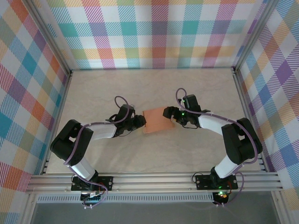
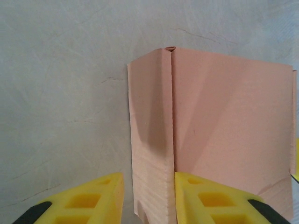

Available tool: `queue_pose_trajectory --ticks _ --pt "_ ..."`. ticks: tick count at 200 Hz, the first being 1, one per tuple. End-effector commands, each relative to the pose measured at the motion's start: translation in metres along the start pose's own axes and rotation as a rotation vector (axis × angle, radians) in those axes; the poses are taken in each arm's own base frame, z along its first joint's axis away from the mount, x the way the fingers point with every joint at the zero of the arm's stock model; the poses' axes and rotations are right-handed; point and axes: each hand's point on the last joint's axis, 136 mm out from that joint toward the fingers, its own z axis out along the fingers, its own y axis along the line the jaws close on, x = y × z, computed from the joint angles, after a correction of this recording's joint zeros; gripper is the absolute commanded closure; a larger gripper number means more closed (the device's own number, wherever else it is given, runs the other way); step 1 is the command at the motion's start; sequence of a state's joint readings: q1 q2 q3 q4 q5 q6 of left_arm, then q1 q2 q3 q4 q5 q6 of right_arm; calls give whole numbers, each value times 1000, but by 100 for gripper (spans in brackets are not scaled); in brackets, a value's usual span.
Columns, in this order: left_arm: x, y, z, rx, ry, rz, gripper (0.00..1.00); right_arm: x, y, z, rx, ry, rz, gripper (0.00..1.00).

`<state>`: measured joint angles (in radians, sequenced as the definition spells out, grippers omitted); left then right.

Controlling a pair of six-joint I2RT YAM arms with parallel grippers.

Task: Fold the paper box

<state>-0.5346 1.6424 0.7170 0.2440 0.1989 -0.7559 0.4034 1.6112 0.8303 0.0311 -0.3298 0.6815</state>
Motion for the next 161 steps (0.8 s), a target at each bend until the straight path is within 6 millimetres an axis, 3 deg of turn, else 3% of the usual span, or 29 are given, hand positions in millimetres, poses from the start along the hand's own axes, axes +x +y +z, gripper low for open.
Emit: queue_pose_trajectory --ticks 1,49,86,126,161 --pt "6 16 -3 -24 14 -37 68 4 2 5 -49 35 35 15" --pt "10 22 -4 -24 13 -50 68 9 10 9 -147 94 83 13" --pt "11 24 -2 -34 21 -50 68 13 42 6 -339 162 36 24" --pt "9 23 -5 -45 19 -35 68 12 40 7 -351 163 70 39" --pt "6 20 -12 -53 8 -17 67 12 36 6 -334 159 89 46"
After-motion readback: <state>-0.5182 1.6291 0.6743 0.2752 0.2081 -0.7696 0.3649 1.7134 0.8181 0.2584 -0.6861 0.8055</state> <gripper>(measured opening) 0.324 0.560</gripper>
